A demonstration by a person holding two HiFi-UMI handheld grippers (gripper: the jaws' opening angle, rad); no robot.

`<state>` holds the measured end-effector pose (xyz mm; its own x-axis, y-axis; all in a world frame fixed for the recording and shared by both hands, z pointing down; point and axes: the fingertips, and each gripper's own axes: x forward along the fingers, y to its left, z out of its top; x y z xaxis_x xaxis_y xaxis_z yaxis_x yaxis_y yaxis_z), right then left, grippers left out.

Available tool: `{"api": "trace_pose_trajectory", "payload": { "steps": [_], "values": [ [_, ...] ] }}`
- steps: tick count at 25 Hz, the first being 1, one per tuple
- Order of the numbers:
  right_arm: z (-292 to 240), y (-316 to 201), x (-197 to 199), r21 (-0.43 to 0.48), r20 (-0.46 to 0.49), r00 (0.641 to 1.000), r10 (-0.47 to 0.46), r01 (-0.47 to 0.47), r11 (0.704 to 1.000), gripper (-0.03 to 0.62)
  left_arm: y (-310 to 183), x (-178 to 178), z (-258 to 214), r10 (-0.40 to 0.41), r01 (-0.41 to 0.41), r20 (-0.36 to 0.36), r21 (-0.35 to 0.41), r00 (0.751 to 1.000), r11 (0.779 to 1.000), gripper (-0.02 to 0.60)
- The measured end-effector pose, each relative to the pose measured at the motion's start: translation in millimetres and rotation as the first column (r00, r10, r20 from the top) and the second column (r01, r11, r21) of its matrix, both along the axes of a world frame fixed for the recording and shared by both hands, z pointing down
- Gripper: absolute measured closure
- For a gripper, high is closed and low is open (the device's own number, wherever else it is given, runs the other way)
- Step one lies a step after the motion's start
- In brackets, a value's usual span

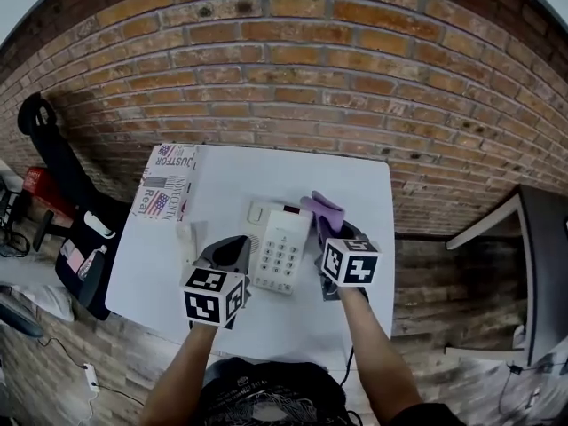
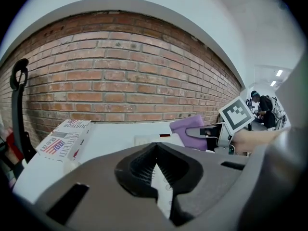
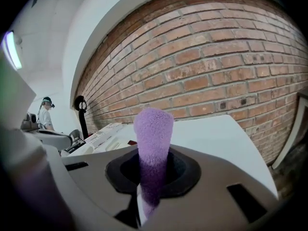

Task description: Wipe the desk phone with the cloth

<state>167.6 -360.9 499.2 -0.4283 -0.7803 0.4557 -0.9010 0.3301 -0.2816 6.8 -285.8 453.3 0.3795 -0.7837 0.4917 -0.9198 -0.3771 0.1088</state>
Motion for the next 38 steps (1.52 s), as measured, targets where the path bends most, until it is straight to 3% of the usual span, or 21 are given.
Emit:
{"api": "trace_pose_trajectory", "payload": {
  "steps": [12,38],
  "values": [
    [9,4,-17,-0.034,0.054,0.998,-0.021,0.023,0.999,0.549,3,-17,19,-0.003,0.002,-0.033,-0.033,0.999,0.999,0.575],
    [21,84,-34,-0.102,0.041,0.983,0.176,-0.172,0.980,0.549,31,-50,16,0.222,-0.224,-0.076,-0.023,0.972,0.974,0.575]
  ]
}}
